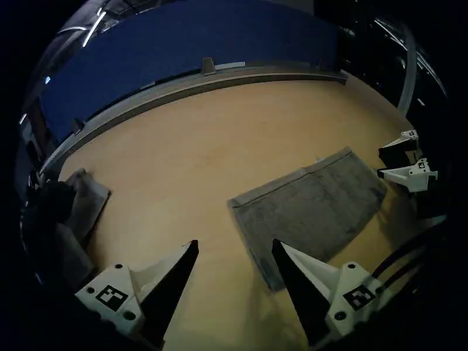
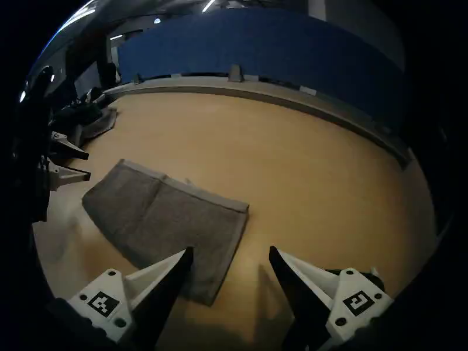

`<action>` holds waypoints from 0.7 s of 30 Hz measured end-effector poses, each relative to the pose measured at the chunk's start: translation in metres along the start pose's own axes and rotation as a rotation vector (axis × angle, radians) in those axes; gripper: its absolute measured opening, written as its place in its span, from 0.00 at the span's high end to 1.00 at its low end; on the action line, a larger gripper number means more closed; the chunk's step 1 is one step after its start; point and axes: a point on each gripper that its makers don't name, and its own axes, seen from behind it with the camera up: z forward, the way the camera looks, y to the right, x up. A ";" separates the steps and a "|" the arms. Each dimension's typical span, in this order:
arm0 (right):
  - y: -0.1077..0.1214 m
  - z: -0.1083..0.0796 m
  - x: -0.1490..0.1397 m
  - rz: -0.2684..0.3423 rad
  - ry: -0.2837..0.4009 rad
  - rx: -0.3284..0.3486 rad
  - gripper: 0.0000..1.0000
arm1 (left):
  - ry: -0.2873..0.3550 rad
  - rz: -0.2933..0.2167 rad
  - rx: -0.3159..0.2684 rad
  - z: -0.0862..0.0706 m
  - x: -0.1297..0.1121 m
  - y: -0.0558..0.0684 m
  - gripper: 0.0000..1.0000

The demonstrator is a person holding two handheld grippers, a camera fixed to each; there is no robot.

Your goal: Fold towel

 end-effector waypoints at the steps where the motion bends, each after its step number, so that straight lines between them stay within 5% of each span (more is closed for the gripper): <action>1: -0.002 -0.001 -0.004 -0.003 -0.004 0.004 0.00 | -0.002 -0.004 0.000 -0.002 -0.004 0.001 0.06; 11: -0.023 -0.015 -0.041 -0.011 -0.048 0.048 0.00 | -0.037 -0.044 -0.004 -0.025 -0.048 0.016 0.06; 21: -0.027 -0.013 -0.054 0.004 -0.069 0.070 0.31 | -0.052 -0.080 -0.006 -0.035 -0.066 0.022 0.06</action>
